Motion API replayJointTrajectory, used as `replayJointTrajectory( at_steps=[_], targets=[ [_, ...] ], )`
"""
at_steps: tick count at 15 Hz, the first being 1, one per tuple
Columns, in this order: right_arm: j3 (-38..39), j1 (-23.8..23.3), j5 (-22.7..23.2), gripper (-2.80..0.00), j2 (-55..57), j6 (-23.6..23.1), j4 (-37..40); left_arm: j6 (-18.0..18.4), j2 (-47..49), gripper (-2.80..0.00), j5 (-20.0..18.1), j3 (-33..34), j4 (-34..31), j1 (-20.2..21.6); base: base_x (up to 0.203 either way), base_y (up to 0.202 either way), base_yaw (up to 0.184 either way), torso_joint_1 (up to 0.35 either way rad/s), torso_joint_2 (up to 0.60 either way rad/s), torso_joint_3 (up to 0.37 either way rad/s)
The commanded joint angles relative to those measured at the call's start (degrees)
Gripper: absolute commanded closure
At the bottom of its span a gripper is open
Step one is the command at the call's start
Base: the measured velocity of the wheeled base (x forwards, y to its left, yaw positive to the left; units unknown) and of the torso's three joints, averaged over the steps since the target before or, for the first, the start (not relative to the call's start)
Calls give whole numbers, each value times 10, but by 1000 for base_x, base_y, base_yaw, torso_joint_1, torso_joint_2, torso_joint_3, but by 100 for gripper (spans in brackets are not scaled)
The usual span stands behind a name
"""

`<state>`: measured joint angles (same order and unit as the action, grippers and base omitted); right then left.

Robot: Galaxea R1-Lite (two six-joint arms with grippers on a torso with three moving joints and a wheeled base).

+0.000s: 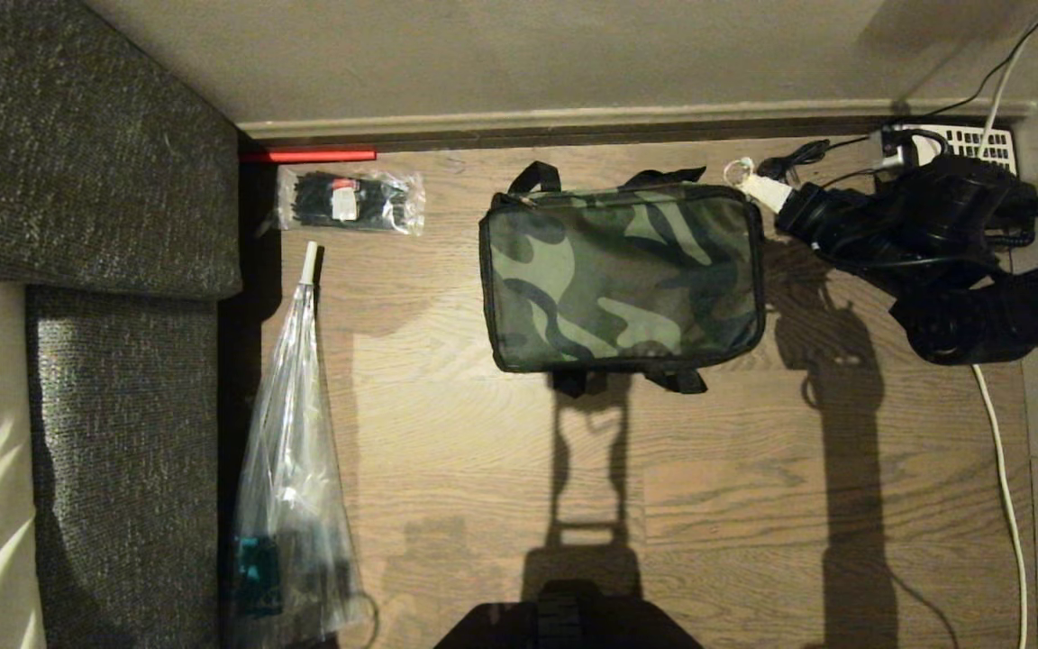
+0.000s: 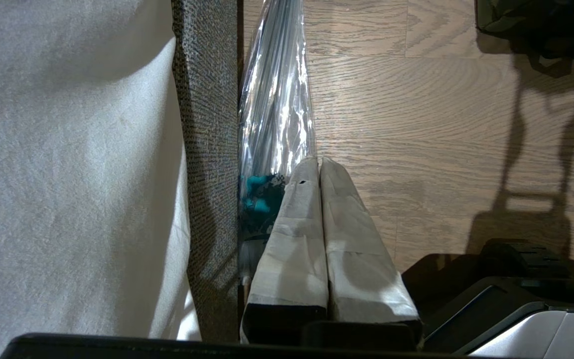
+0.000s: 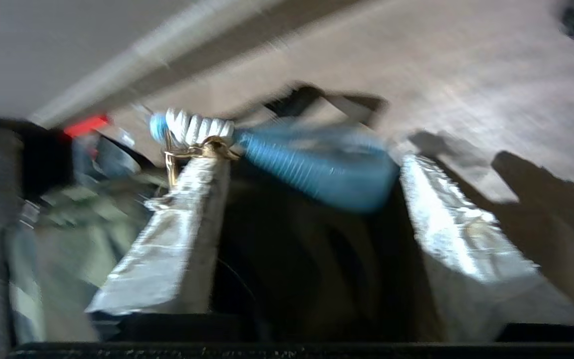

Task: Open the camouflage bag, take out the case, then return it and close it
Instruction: Open the top of the storage box

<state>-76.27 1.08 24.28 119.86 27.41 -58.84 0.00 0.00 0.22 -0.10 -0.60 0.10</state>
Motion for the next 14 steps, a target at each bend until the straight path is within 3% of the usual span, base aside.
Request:
replayJointTrajectory(
  at_steps=[1, 4, 7, 12, 14],
  targets=[
    [55, -23, 3, -280, -15, -23, -6, 0, 0, 0, 0, 0, 0, 0, 0, 0, 0, 0, 0, 0],
    [112, -65, 2, -280, -12, -103, -19, 0, 0, 0, 0, 0, 0, 0, 0, 0, 0, 0, 0, 0],
    [150, -92, 9, -280, -45, -103, -1, 0, 0, 0, 0, 0, 0, 0, 0, 0, 0, 0, 0, 0],
    [269, -86, 79, -280, -155, 13, 32, 0, 0, 0, 0, 0, 0, 0, 0, 0, 0, 0, 0, 0],
    [299, -79, 129, -280, -200, 105, 68, 0, 0, 0, 0, 0, 0, 1, 0, 0, 0, 0, 0, 0]
  ],
)
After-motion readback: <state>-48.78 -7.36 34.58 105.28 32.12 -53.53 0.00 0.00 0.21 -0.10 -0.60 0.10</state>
